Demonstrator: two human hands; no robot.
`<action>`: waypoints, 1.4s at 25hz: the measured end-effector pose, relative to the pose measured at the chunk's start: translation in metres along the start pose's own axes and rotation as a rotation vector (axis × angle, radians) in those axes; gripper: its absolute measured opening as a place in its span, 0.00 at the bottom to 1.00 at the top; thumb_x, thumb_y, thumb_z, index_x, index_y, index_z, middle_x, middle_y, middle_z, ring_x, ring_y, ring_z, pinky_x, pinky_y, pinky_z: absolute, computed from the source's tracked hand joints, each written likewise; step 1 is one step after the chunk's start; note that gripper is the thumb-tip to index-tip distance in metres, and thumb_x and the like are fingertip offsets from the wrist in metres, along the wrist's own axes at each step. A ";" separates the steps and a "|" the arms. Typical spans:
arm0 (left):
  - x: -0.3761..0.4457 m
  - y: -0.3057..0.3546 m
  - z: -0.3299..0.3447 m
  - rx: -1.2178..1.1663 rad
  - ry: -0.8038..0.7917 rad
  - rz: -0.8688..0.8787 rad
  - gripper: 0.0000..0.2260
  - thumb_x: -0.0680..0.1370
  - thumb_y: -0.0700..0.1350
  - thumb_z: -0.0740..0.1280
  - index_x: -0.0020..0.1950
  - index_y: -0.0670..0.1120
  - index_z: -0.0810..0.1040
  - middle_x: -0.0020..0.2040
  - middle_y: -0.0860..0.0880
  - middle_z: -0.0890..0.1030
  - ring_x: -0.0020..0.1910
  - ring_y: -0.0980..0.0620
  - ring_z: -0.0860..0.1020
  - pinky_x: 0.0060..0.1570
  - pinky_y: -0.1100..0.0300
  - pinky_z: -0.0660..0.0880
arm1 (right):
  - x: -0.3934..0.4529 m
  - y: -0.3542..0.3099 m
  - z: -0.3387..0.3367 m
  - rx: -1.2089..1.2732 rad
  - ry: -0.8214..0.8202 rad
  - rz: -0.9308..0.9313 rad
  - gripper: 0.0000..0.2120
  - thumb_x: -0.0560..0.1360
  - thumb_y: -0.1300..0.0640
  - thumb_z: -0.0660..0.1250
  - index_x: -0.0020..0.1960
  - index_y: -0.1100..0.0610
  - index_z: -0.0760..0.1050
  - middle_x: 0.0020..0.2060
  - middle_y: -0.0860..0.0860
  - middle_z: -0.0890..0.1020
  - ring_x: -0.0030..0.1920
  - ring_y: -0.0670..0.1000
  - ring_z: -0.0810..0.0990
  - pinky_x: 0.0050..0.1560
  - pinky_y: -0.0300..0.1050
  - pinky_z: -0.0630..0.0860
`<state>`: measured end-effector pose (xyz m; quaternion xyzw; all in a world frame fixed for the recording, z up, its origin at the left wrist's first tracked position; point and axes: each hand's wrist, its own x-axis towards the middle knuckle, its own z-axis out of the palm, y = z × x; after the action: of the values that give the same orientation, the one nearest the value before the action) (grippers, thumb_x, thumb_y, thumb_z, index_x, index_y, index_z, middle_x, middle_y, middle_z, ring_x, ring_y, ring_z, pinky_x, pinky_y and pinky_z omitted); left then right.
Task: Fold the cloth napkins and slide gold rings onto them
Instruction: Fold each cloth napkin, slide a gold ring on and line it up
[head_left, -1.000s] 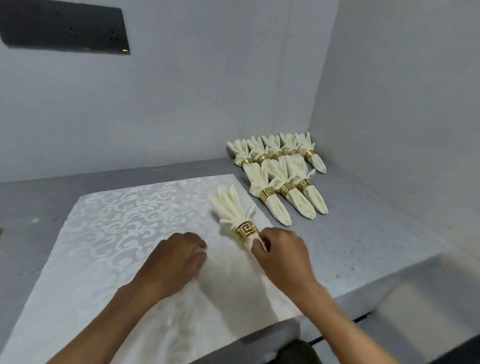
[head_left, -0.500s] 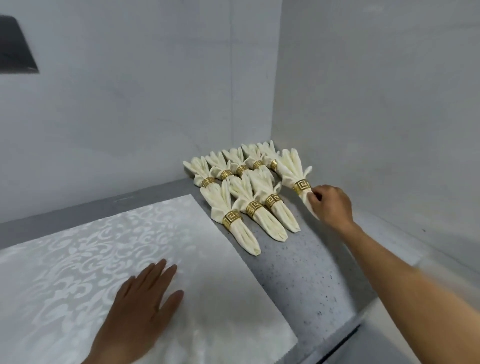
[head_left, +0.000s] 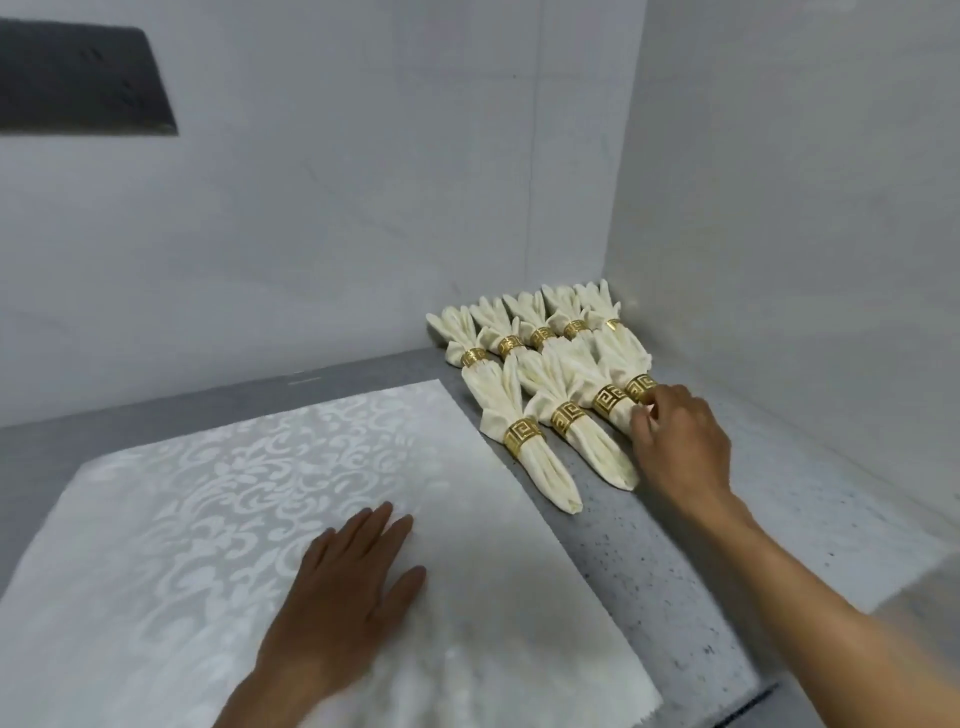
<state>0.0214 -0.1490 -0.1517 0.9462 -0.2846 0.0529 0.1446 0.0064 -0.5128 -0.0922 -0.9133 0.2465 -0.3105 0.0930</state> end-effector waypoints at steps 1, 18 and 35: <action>0.002 0.005 -0.003 -0.028 -0.002 0.007 0.40 0.71 0.74 0.32 0.78 0.60 0.56 0.77 0.61 0.50 0.78 0.59 0.48 0.76 0.57 0.42 | -0.023 -0.024 -0.007 0.071 0.000 -0.101 0.09 0.79 0.50 0.61 0.51 0.54 0.77 0.46 0.51 0.79 0.45 0.54 0.76 0.39 0.48 0.73; -0.161 -0.259 -0.142 0.182 0.136 -0.810 0.22 0.79 0.46 0.63 0.73 0.50 0.63 0.75 0.47 0.59 0.71 0.41 0.63 0.67 0.41 0.65 | -0.247 -0.238 0.013 0.357 -0.353 -0.869 0.12 0.73 0.43 0.60 0.54 0.42 0.76 0.53 0.40 0.76 0.47 0.49 0.77 0.44 0.49 0.70; -0.138 -0.256 -0.162 -0.089 0.321 -0.686 0.07 0.77 0.38 0.68 0.47 0.50 0.80 0.47 0.51 0.80 0.47 0.49 0.79 0.44 0.61 0.71 | -0.248 -0.244 0.002 0.280 -0.384 -0.881 0.09 0.75 0.47 0.61 0.53 0.44 0.75 0.52 0.41 0.75 0.48 0.48 0.75 0.45 0.45 0.69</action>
<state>0.0450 0.1765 -0.0845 0.9590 0.0730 0.1366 0.2374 -0.0664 -0.1771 -0.1445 -0.9501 -0.2282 -0.1767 0.1186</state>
